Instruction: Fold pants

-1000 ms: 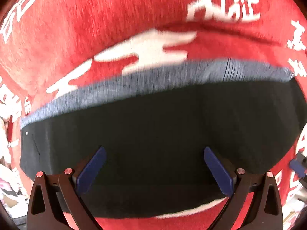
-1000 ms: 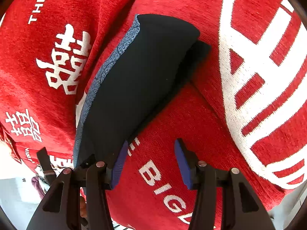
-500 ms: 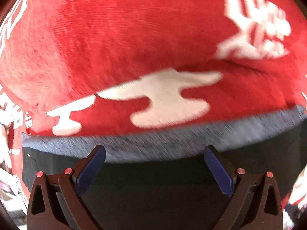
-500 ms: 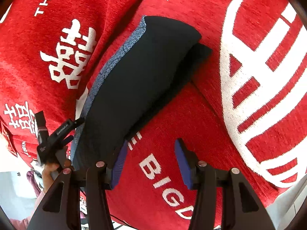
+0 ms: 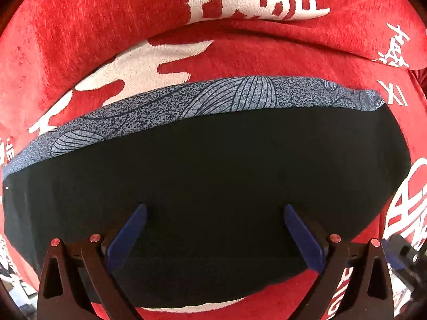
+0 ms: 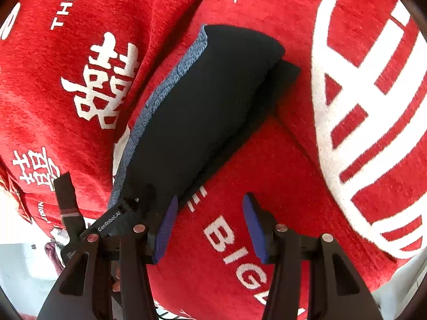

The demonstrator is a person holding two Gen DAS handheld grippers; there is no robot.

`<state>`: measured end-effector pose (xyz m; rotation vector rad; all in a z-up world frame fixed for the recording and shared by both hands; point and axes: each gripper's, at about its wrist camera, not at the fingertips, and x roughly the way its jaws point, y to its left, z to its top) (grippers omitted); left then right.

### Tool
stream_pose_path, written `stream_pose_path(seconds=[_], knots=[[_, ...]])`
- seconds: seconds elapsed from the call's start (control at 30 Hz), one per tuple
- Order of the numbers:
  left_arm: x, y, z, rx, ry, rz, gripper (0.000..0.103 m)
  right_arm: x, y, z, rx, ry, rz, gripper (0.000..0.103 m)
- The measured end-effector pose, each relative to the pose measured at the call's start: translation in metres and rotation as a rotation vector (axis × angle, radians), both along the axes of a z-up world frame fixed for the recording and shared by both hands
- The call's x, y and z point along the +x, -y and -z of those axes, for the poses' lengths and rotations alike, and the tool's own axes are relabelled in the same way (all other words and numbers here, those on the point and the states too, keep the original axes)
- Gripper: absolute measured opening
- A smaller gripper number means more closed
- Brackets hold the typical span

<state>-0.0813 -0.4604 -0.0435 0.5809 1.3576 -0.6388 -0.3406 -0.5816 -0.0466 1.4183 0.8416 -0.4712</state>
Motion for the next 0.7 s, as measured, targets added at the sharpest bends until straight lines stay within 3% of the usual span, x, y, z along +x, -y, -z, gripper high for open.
stream_pose_path(seconds=[0.4, 0.47, 0.5, 0.53, 0.7], knots=[[-0.014, -0.004, 0.003, -0.005, 0.043, 0.004, 0.103, -0.015, 0.042, 0.011, -0.037, 0.004, 0.185, 0.054], [-0.003, -0.011, 0.005, 0.0, 0.043, 0.001, 0.103, -0.016, 0.054, 0.015, -0.022, 0.014, 0.233, 0.038], [-0.003, -0.012, 0.003, 0.003, 0.043, -0.002, 0.103, -0.014, 0.061, 0.018, -0.019, 0.001, 0.243, 0.011], [-0.006, -0.008, 0.002, 0.006, 0.043, -0.004, 0.103, -0.012, 0.065, 0.02, -0.016, -0.02, 0.242, 0.006], [-0.013, -0.001, 0.003, 0.003, 0.049, 0.004, 0.103, -0.013, 0.063, 0.02, -0.046, -0.068, 0.213, 0.006]])
